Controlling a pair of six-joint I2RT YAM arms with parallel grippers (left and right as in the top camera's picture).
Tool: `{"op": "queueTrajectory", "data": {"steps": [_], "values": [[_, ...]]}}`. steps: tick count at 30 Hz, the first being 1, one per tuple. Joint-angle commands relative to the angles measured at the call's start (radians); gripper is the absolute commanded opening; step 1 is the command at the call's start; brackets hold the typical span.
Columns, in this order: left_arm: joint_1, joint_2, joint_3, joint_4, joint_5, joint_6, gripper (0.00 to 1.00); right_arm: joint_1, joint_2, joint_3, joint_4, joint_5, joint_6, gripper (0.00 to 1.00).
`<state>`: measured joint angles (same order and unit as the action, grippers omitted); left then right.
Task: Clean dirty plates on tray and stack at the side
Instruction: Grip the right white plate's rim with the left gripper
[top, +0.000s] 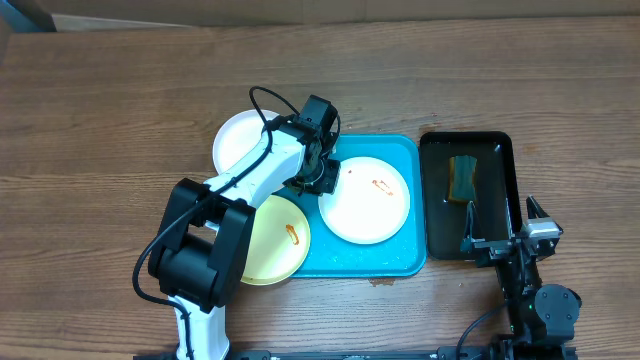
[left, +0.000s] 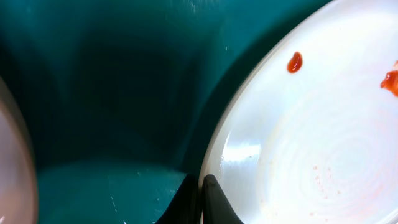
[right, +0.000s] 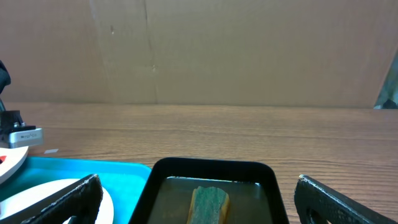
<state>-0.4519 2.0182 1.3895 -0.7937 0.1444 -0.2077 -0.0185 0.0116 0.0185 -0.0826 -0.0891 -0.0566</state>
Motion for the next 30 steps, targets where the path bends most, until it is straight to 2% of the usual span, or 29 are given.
{"op": "queueTrajectory", "data": {"steps": [1,5,7,8,9,10,12,16,20,24,30], "values": [[0.006,0.018,0.000,0.030,-0.055,-0.002,0.04,0.005,-0.009,-0.011,0.005,0.005,-0.003,1.00],[0.006,0.017,0.024,0.077,-0.092,0.040,0.04,0.005,-0.009,-0.011,0.005,0.005,-0.003,1.00],[0.006,0.017,0.039,0.095,-0.115,0.081,0.10,0.005,-0.009,-0.011,0.005,0.005,-0.003,1.00],[0.006,0.017,0.047,0.102,-0.134,0.096,0.20,0.005,-0.009,-0.011,0.005,0.005,-0.003,1.00],[0.006,0.017,0.056,0.103,-0.152,0.100,0.36,0.005,-0.009,-0.011,0.005,0.005,-0.003,1.00],[0.006,0.017,0.068,0.098,-0.162,0.100,0.46,0.005,-0.009,-0.011,0.005,0.005,-0.003,1.00],[0.006,0.017,0.100,0.057,-0.158,0.098,0.53,0.005,-0.009,-0.011,0.005,0.005,-0.003,1.00],[0.006,0.017,0.182,-0.129,-0.103,0.029,0.51,0.005,-0.009,-0.011,0.005,0.005,-0.003,1.00],[0.006,0.017,0.173,-0.234,0.014,-0.083,0.51,0.005,-0.009,-0.011,0.005,0.005,-0.003,1.00],[-0.005,0.017,0.111,-0.242,0.036,-0.176,0.57,0.005,-0.009,-0.011,0.005,0.005,-0.003,1.00],[-0.007,0.017,0.071,-0.204,0.036,-0.212,0.54,0.005,-0.009,-0.011,0.005,0.005,-0.003,1.00]]}}
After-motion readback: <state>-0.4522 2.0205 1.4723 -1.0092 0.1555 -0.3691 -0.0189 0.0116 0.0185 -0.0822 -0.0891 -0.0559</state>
